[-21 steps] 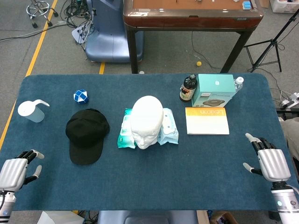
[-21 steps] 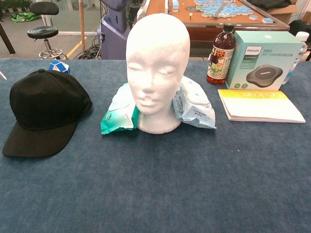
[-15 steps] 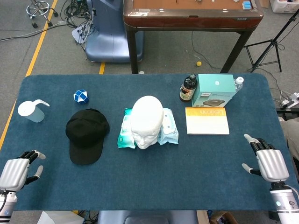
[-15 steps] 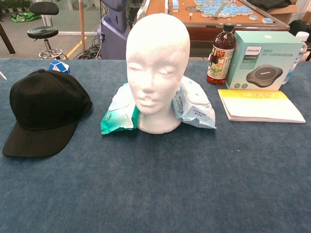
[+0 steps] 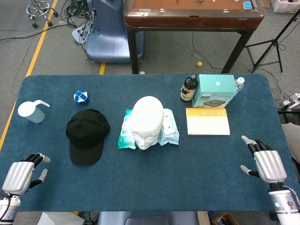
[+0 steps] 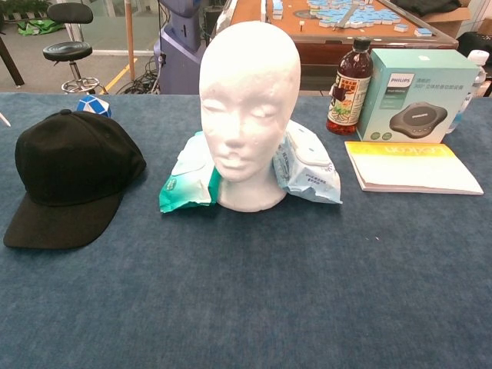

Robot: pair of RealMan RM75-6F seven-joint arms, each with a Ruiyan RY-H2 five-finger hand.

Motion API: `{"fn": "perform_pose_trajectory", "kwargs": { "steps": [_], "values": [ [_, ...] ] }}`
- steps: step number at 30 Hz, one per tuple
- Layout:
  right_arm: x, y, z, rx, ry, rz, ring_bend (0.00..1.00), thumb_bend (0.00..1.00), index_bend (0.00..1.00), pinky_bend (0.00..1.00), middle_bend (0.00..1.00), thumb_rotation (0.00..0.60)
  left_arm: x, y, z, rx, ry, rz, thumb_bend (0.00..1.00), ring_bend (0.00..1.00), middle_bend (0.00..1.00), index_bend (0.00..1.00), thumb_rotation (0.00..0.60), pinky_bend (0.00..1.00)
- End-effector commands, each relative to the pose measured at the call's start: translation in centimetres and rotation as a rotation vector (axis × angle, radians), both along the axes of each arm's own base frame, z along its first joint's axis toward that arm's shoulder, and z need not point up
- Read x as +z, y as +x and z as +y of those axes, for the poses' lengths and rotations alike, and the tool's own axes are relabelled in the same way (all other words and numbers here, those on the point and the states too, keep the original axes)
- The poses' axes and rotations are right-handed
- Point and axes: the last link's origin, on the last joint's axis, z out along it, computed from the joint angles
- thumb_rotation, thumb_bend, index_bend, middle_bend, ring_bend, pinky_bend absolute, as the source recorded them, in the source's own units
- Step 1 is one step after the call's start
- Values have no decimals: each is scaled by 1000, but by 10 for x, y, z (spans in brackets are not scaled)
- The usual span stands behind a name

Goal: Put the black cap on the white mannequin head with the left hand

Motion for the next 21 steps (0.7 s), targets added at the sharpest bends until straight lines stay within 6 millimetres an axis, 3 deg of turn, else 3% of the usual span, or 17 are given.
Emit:
{"fn": "perform_pose_trajectory", "kwargs": {
  "steps": [1,9,21],
  "values": [
    [0,0,3,2,-2,-1,214,0,128,381,281,600,-2,4,-3,-36,4,-17,334,337,377,406,600,531],
    [3,-1,0,-4,-12,-8,214,0,130,381,282,600,-6,11,-8,-127,43,-59,145,411,390,420,600,558],
    [1,0,-2,-8,-7,2,214,0,132,381,282,600,-30,18,-8,-192,7,-47,60,422,474,442,600,560]
  ]
}}
